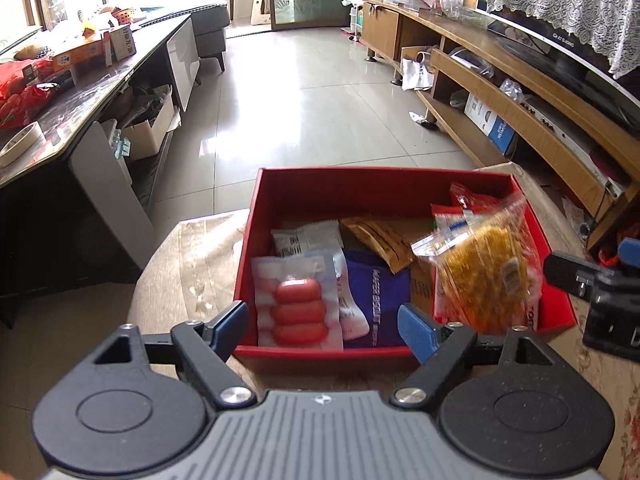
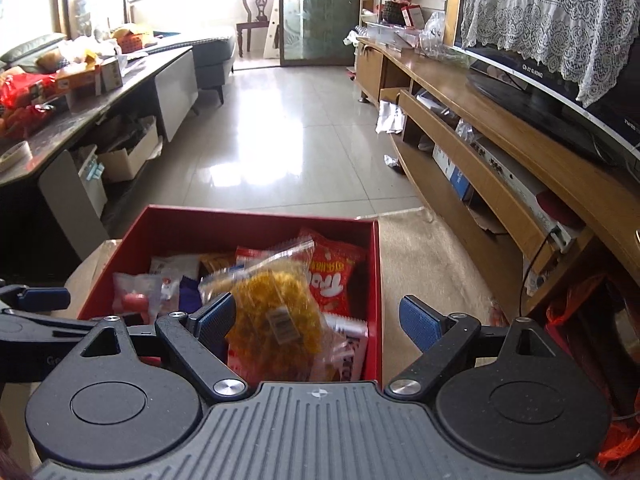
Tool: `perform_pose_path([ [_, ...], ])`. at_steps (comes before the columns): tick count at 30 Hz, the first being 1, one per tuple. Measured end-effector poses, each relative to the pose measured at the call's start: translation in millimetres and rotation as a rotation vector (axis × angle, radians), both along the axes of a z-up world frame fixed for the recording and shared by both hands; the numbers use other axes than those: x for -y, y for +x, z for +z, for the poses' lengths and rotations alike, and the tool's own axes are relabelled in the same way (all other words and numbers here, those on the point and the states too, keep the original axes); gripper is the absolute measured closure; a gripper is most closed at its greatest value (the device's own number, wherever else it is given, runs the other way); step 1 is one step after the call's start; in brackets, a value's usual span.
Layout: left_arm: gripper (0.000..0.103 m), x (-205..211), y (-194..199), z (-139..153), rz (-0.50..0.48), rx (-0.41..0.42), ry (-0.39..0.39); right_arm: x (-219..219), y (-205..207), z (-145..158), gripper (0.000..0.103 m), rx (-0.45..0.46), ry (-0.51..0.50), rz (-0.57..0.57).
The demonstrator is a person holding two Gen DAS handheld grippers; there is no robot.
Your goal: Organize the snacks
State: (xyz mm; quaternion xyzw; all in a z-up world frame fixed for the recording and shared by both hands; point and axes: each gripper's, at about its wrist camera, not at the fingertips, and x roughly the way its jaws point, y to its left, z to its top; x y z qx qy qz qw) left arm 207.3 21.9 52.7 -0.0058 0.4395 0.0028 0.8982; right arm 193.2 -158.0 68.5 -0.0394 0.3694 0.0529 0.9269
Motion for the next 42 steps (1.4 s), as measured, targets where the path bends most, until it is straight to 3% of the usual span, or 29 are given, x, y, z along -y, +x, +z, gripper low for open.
perform_pose_path([
  [18, 0.021, 11.9, -72.0, -6.9, -0.037, -0.017, -0.025, 13.1, -76.3, -16.4, 0.009, -0.033, 0.011, -0.036],
  [42, 0.02, 23.8, -135.0, -21.0, -0.065, -0.064, -0.063, 28.8, -131.6, -32.0, 0.008, -0.073, 0.02, -0.058],
])
